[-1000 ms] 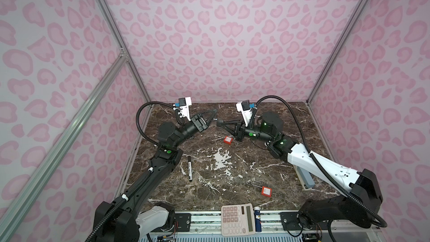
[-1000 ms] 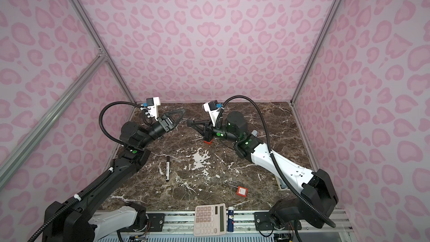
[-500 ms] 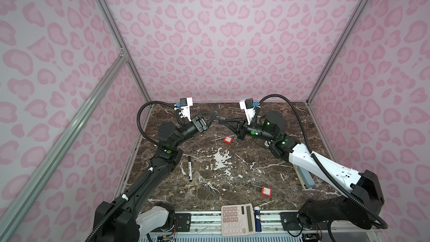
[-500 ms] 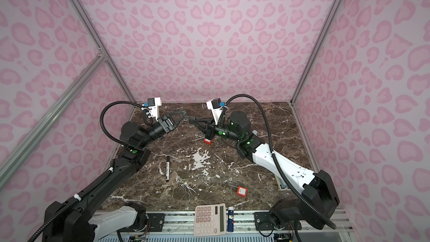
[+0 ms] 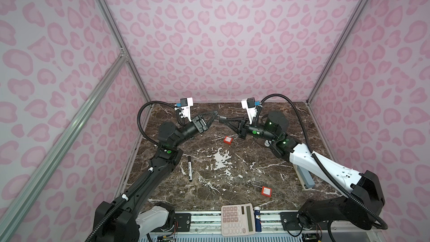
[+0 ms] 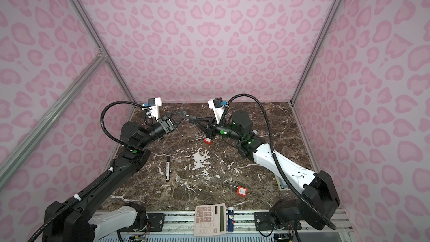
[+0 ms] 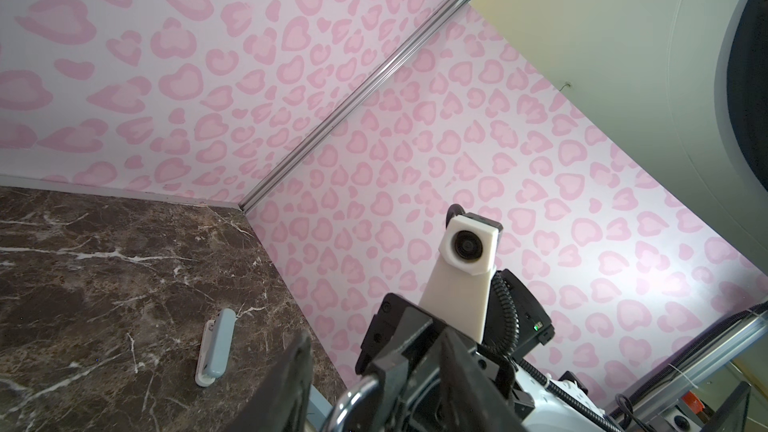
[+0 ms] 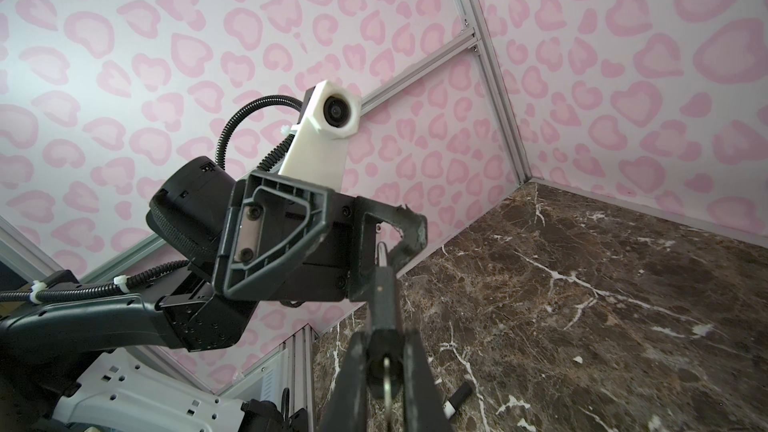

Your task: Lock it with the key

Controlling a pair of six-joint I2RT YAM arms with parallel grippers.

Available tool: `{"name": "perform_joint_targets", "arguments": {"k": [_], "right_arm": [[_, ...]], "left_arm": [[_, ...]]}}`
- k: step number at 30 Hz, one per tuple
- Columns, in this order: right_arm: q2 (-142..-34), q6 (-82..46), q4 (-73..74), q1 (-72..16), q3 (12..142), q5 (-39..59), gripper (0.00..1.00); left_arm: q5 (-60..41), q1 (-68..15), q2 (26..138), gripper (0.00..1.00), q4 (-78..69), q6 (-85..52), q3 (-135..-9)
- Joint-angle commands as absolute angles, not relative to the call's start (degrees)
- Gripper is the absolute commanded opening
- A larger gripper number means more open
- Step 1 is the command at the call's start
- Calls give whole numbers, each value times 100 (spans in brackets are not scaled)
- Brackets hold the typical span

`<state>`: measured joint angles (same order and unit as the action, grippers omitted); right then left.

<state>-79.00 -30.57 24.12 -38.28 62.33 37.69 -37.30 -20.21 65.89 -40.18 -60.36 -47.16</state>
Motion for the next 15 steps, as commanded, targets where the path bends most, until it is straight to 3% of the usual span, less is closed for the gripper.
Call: {"name": "perform_joint_targets", "arguments": {"k": [1, 7, 15], "right_arm": [[-7853, -3152, 2817, -3797, 6188, 3841, 0], [-7836, -3192, 2853, -3762, 6187, 3875, 0], [-7840, -3423, 3096, -3705, 6135, 3996, 0]], "left_arm": [[-3788, -2021, 6601, 47, -4113, -5985, -4727], [-3803, -2016, 6627, 37, -4113, -5985, -4774], [-3818, -2017, 6627, 16, -4123, -5978, -4772]]}}
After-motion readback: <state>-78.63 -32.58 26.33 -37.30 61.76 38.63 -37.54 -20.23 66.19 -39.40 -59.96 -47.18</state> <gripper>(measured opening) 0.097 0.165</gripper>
